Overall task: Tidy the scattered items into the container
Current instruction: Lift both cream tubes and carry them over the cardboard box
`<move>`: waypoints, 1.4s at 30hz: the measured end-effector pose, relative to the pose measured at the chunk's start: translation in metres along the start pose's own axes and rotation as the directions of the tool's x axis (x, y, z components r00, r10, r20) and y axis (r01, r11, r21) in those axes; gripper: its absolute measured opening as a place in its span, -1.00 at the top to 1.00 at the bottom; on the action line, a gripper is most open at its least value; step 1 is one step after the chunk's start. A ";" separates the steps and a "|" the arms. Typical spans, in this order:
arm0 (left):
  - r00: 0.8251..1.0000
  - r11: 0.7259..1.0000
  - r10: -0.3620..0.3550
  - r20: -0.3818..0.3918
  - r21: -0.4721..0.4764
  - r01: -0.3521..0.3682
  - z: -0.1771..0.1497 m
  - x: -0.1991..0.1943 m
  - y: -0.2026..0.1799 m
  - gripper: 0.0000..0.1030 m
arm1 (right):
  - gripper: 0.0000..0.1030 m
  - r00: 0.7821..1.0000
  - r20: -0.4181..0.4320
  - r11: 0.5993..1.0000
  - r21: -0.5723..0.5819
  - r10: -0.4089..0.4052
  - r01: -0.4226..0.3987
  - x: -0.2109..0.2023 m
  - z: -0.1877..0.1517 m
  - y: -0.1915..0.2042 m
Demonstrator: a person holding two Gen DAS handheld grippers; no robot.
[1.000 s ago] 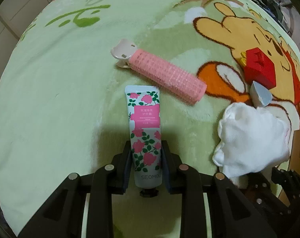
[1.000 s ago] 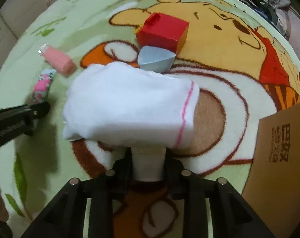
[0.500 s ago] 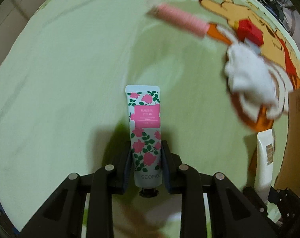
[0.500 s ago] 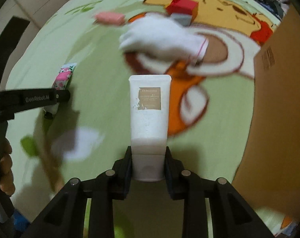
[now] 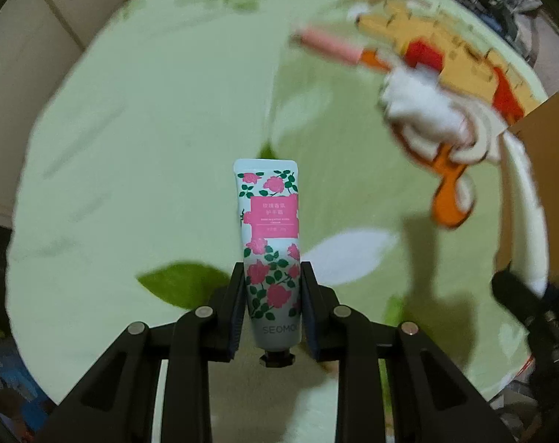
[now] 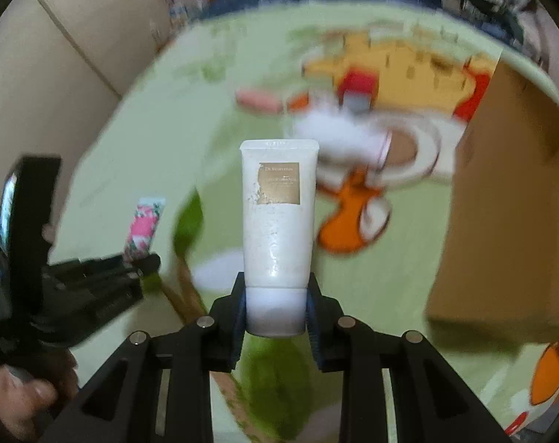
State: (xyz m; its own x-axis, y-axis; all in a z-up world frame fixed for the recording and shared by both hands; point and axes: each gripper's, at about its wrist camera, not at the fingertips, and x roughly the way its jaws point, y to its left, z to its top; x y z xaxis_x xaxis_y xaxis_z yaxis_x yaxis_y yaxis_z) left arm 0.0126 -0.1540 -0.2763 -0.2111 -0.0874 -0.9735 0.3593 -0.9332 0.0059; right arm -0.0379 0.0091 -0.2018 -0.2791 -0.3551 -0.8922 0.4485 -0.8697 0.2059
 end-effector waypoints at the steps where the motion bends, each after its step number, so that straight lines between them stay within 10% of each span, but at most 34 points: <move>1: 0.999 1.000 0.000 0.032 0.006 -0.001 0.025 -0.015 -0.002 0.47 | 0.45 0.999 0.037 1.000 -0.002 -0.002 0.002 -0.014 0.009 0.000; 9: 0.973 0.998 -0.054 0.224 0.038 0.047 0.069 -0.146 -0.006 0.46 | 0.45 0.965 0.258 0.998 -0.020 -0.054 0.061 -0.110 0.049 0.012; 19: 0.922 0.993 -0.022 0.387 0.118 -0.026 0.069 -0.249 -0.019 0.46 | 0.45 0.945 0.317 0.996 -0.009 -0.078 0.085 -0.151 0.053 0.018; 42: 0.882 0.902 -0.214 0.420 0.431 0.014 0.049 -0.274 -0.150 0.46 | 0.45 0.878 0.372 0.945 0.240 -0.302 0.223 -0.230 -0.001 -0.072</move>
State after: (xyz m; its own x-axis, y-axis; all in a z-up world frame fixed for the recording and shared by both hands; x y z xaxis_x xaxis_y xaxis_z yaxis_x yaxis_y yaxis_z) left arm -0.0276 -0.0067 0.0011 -0.6451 -0.0237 -0.7638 -0.0707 -0.9934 0.0905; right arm -0.0048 0.1542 -0.0116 -0.6959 -0.1765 -0.6961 0.1577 -0.9832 0.0917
